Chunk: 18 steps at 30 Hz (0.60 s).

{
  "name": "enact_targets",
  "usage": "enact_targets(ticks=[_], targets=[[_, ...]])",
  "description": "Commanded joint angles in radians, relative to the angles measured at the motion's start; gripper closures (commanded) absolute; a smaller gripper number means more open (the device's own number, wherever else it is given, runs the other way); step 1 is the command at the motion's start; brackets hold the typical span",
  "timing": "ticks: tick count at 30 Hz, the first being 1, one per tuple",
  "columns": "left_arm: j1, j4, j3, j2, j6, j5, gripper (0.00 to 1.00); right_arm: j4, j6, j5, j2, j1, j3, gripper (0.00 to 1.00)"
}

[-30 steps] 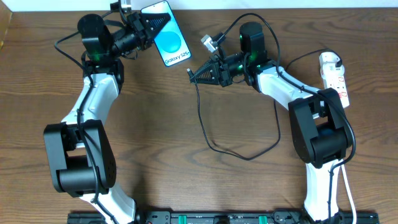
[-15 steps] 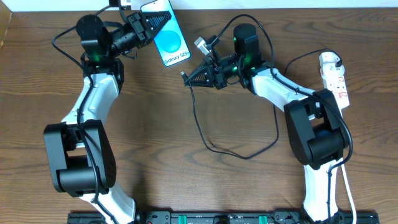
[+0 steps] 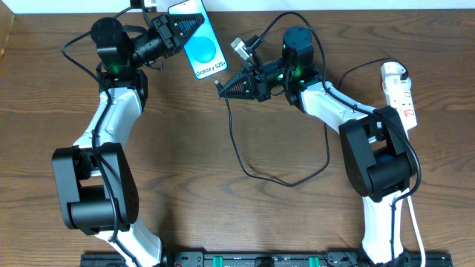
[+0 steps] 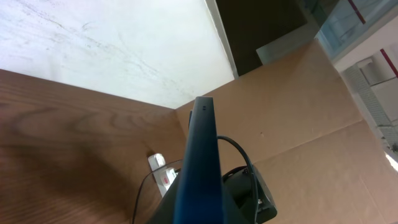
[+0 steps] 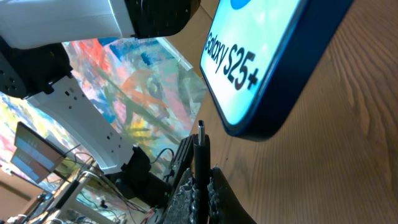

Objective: Plug charger to phone and switch on socket
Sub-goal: 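Align the connector tip with the phone's bottom port, right gripper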

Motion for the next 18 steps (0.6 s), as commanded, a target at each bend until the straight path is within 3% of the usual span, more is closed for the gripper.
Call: enact_targets(ticks=[1,12,18], targets=[[-0.002,0.011,0.011,-0.018,0.002,0.005,0.93,0.002,0.014,-0.005,0.008,0.005,0.003,0.99],[-0.003,0.011,0.007,-0.018,0.003,0.007,0.93,0.015,0.042,0.023,0.008,0.006,0.003,0.99],[-0.005,0.011,0.006,-0.017,0.003,0.014,0.93,0.148,0.159,0.048,0.008,0.009,0.003,0.99]])
